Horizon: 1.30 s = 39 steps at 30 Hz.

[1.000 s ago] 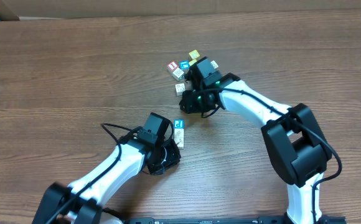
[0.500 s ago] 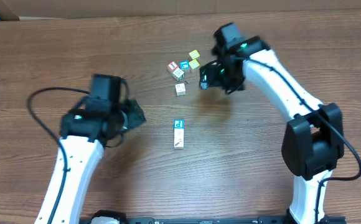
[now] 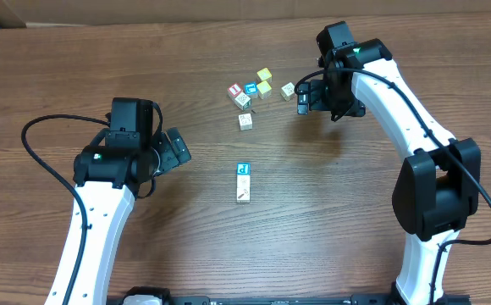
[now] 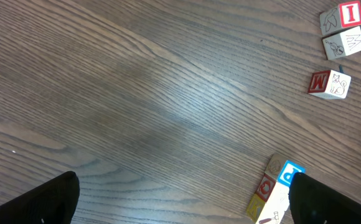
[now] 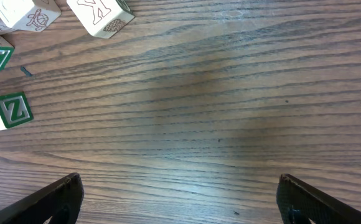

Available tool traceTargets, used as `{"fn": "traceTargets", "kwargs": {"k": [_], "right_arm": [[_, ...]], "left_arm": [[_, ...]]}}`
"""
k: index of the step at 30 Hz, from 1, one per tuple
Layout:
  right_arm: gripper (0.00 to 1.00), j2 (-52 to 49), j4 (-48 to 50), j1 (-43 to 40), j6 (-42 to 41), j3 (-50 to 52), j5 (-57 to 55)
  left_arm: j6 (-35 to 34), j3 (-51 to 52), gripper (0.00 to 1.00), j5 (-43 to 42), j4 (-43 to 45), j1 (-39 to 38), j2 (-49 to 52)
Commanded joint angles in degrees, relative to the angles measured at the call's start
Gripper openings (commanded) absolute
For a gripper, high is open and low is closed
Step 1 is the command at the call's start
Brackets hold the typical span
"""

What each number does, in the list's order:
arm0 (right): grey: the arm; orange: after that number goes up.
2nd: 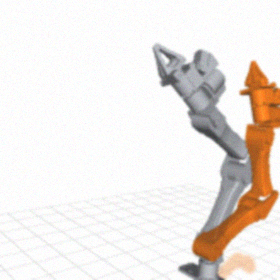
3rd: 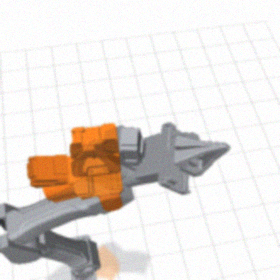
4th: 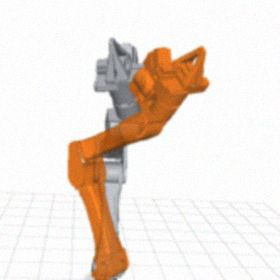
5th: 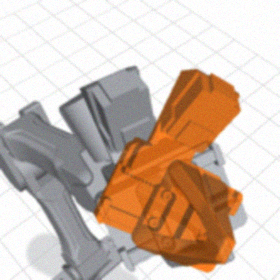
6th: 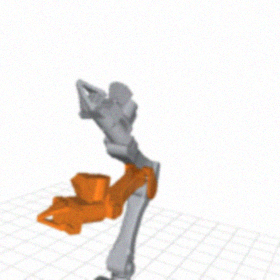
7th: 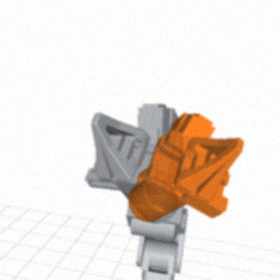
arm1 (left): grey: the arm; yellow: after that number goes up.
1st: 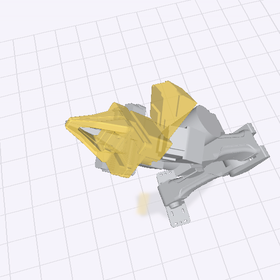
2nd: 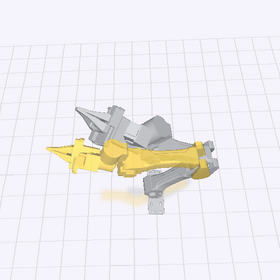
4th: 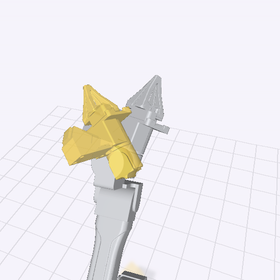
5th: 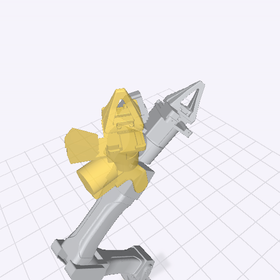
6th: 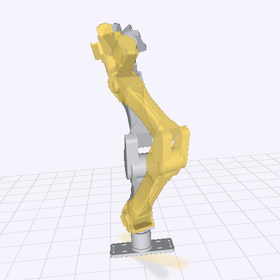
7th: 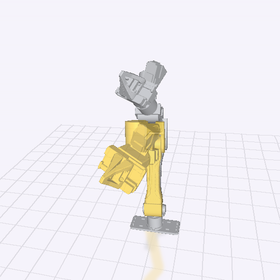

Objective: Flip 3 blocks

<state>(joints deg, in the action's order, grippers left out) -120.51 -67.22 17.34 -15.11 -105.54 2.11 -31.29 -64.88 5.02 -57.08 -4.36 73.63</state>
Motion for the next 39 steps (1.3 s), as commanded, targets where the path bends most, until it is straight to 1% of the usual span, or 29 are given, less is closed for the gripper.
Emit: {"fn": "traceTargets", "kwargs": {"k": [1, 13, 19, 24, 28, 32, 36, 39], "right_arm": [[1.00, 0.37, 0.44, 0.04, 0.37, -0.92, -0.79], [1.00, 0.83, 1.11, -0.09, 0.35, -0.94, -0.79], [1.00, 5.88, 1.14, 0.94, 0.37, -0.94, -0.79], [1.00, 16.02, 1.09, 0.96, 0.42, -0.94, -0.90], [1.00, 25.73, 0.90, 0.57, 0.59, -0.94, -9.22], [1.00, 34.84, 1.09, 0.52, 0.63, -0.94, -10.73], [1.00, 43.39, 1.14, 0.52, 0.63, -0.94, -17.66], [1.00, 49.46, 1.81, 0.28, 0.70, -0.85, -20.55]], "left_arm": [[1.09, -0.57, 1.00, 1.16, 0.11, 0.26, 0.31], [1.09, -0.57, 1.00, 1.16, 0.09, 0.26, 0.31], [1.09, -0.57, 1.00, 1.16, 0.09, 0.26, 0.31], [1.09, -0.57, 1.00, 1.16, 0.11, 0.26, 0.31], [1.09, -0.57, 1.00, 1.16, 0.09, 0.26, 0.31], [1.09, -0.57, 1.00, 1.16, 0.09, 0.26, 0.31], [1.09, -0.57, 1.00, 1.16, 0.09, 0.26, 0.31], [1.07, -0.57, 1.00, 1.16, 0.09, 0.26, 0.31]]}}
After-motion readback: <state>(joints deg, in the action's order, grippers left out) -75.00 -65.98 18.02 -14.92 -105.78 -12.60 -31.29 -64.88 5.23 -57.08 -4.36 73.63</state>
